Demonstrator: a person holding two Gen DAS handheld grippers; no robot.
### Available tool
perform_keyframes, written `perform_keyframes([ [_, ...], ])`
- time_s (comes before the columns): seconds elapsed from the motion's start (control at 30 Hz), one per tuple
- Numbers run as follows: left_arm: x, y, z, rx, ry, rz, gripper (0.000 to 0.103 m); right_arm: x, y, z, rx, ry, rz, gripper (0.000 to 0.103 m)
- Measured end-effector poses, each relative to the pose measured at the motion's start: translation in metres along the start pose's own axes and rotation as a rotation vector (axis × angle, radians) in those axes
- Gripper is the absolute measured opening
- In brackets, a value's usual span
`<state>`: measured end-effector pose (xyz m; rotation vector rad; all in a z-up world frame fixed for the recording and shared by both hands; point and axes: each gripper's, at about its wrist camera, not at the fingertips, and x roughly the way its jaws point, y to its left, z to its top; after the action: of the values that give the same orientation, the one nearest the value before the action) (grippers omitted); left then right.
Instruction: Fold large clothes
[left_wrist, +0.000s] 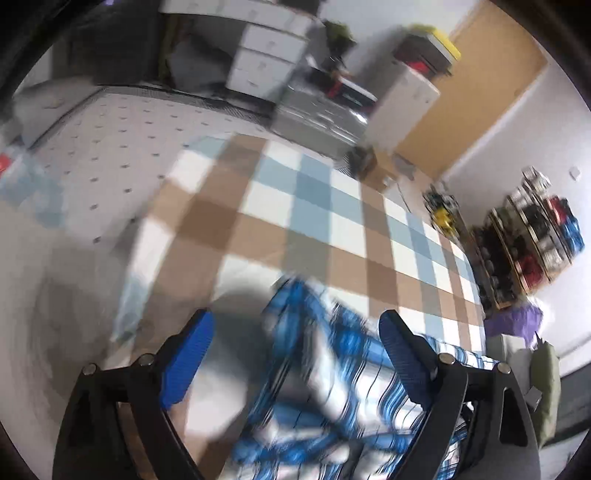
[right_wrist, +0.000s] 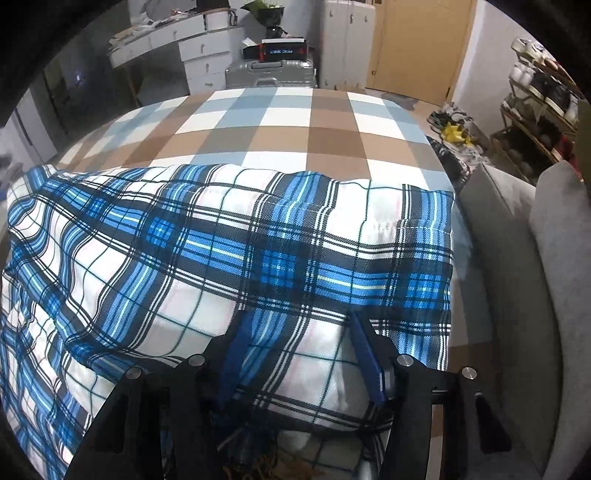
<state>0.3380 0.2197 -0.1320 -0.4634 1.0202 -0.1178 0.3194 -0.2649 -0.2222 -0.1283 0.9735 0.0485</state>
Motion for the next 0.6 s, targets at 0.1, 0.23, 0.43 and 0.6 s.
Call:
perform_keyframes([
  [0.1,0.042,0.005,0.007,-0.013,0.137,0.018,0.085,-0.004,0.001,-0.001,0.001,-0.007,0.004,0.055],
  [0.23,0.063,0.015,-0.007,-0.121,0.227,-0.058,0.007,-0.004,0.001,-0.001,-0.001,-0.009,0.005,0.055],
  [0.43,0.005,-0.016,-0.038,-0.007,0.122,-0.039,0.003,-0.002,-0.002,-0.001,-0.002,-0.015,0.018,0.055],
  [0.6,-0.009,-0.023,-0.096,0.076,0.14,0.009,0.004,-0.004,-0.013,0.005,0.022,0.008,0.003,0.033],
])
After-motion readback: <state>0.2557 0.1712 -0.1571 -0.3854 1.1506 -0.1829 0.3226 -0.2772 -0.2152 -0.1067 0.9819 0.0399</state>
